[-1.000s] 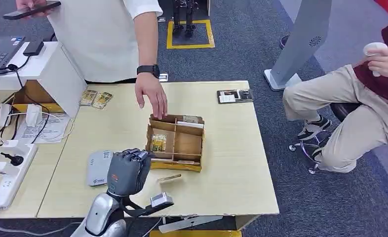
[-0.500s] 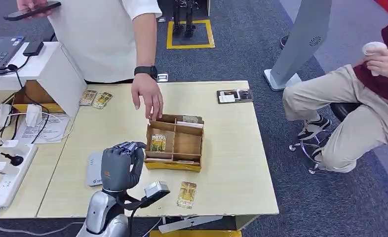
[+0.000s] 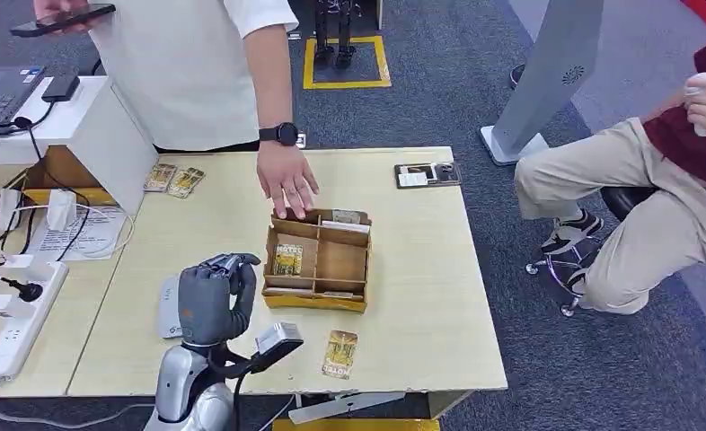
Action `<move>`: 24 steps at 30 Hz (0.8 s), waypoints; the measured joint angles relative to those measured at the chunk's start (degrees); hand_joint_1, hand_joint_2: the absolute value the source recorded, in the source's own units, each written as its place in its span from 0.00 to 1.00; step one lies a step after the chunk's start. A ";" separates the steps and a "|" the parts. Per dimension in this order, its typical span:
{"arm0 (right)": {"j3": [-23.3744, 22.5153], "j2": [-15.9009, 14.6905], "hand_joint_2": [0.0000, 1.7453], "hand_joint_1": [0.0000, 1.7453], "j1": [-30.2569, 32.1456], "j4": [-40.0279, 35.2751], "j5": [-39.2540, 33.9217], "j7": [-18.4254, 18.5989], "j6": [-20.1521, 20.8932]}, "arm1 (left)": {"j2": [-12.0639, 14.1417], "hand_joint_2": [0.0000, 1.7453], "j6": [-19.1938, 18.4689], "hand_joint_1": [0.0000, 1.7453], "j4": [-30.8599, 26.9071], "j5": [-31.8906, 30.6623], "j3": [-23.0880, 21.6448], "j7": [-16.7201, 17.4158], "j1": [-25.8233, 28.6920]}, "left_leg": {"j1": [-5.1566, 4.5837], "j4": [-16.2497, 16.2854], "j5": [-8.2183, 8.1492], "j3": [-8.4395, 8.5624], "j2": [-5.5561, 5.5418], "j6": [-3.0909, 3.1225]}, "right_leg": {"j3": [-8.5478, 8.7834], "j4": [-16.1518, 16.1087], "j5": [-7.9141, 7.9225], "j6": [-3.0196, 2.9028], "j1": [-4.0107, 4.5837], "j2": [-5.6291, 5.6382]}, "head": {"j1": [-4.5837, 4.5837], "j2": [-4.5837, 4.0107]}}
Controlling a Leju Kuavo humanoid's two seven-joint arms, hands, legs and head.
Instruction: Pass the card to the sensor for recognition and then transmit it.
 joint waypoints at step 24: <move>0.00 -0.02 0.00 0.00 0.00 0.00 -0.72 -1.12 0.13 | 13.33 1.00 -6.95 0.00 -0.02 8.26 -19.14 -2.60 -0.54 | 0.00 0.00 0.00 0.00 0.00 0.00 | -0.03 0.00 0.00 0.00 0.00 0.02 | 0.04 0.00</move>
